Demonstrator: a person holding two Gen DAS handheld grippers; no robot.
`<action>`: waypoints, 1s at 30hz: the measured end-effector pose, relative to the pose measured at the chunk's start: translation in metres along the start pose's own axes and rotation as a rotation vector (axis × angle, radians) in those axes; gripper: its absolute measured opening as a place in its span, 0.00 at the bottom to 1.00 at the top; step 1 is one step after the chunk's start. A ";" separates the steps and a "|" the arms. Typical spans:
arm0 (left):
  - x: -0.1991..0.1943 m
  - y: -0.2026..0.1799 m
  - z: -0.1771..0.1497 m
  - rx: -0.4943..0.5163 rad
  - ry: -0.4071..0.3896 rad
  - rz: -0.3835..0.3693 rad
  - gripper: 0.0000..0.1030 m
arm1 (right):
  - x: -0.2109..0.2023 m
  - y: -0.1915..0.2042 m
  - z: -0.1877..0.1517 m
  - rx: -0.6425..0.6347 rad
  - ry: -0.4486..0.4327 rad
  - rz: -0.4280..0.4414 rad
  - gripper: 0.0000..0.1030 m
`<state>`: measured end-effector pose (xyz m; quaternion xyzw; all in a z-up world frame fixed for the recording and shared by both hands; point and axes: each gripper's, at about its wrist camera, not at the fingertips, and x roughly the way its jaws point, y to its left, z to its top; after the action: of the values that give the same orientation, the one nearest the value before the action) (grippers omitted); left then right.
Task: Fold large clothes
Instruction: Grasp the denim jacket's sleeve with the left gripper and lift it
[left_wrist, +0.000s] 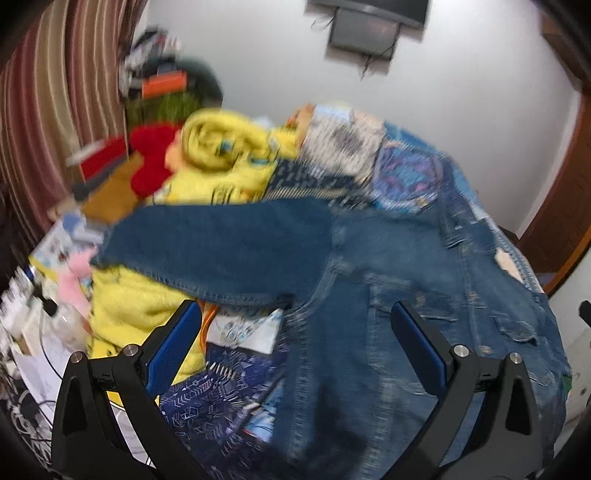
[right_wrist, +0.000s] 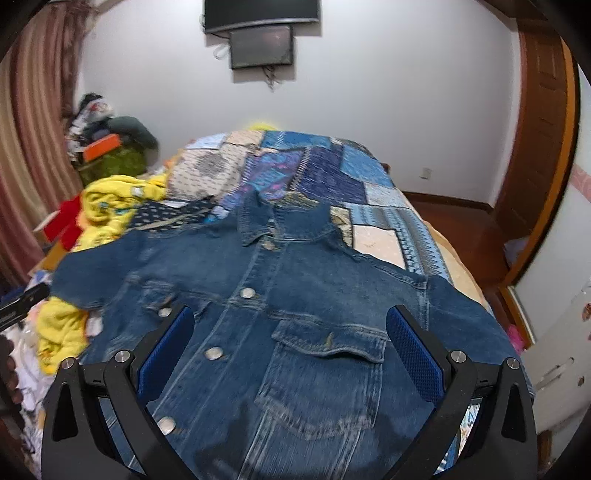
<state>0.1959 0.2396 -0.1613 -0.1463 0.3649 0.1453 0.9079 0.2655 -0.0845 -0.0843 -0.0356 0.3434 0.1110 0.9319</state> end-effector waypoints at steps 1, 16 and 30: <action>0.011 0.010 0.001 -0.016 0.026 0.006 1.00 | 0.004 -0.001 0.001 0.000 0.006 -0.025 1.00; 0.140 0.137 -0.002 -0.506 0.250 -0.279 0.92 | 0.069 0.004 0.004 -0.047 0.191 -0.042 1.00; 0.158 0.150 0.010 -0.558 0.226 -0.155 0.41 | 0.066 -0.004 0.009 0.023 0.209 0.010 1.00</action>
<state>0.2559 0.4058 -0.2896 -0.4327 0.3974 0.1530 0.7946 0.3210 -0.0747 -0.1204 -0.0347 0.4402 0.1071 0.8908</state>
